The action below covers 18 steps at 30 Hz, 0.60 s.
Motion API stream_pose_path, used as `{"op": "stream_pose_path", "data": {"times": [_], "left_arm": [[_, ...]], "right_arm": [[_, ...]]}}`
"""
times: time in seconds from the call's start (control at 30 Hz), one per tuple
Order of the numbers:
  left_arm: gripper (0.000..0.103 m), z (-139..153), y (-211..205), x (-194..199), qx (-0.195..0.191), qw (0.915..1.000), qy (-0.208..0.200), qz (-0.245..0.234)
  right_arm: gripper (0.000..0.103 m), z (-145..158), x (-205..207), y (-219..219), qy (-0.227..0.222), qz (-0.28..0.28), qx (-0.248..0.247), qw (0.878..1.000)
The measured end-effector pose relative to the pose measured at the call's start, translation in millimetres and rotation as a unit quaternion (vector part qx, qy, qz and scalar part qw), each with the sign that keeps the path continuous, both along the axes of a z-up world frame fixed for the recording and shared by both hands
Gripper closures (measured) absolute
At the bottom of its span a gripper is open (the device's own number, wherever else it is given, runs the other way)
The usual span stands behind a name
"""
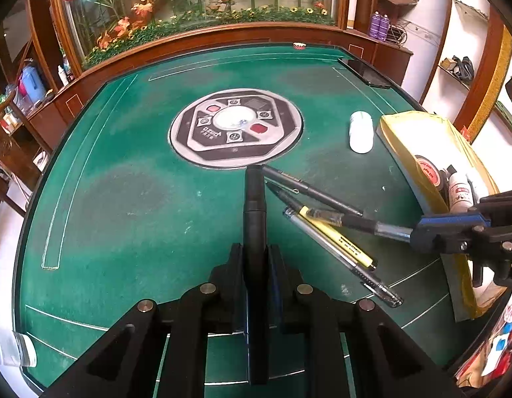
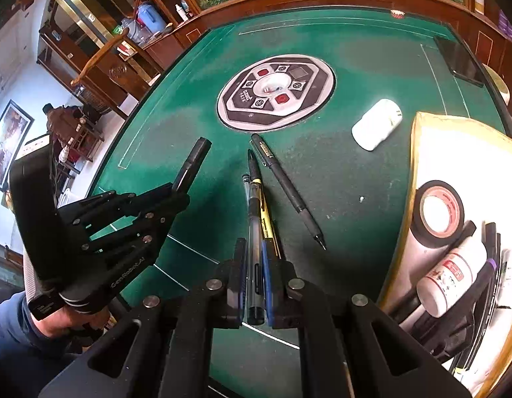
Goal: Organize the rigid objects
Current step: 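Grasp the clear ballpoint pen with the right gripper and lift it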
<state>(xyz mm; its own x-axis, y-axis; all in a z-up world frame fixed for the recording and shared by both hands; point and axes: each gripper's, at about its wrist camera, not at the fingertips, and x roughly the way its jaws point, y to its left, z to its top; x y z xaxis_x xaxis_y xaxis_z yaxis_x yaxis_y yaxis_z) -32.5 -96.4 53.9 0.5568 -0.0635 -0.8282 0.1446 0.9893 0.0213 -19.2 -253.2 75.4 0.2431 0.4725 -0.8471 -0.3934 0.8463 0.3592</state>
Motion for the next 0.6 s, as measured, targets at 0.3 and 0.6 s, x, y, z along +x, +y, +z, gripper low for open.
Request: {"op": "stream_pose_path", "data": {"times": [0.3,0.6], "left_arm": [[0.088,0,4,3,-0.008,0.9999,0.003,0.012],[0.088,-3,14,3,-0.012,0.9997,0.007,0.020]], "right_arm": [[0.095,-20,-7,-3,0.034,0.023,-0.036,0.998],[0.092,-48,-4,-1,0.062,0.022,-0.080,0.995]]}}
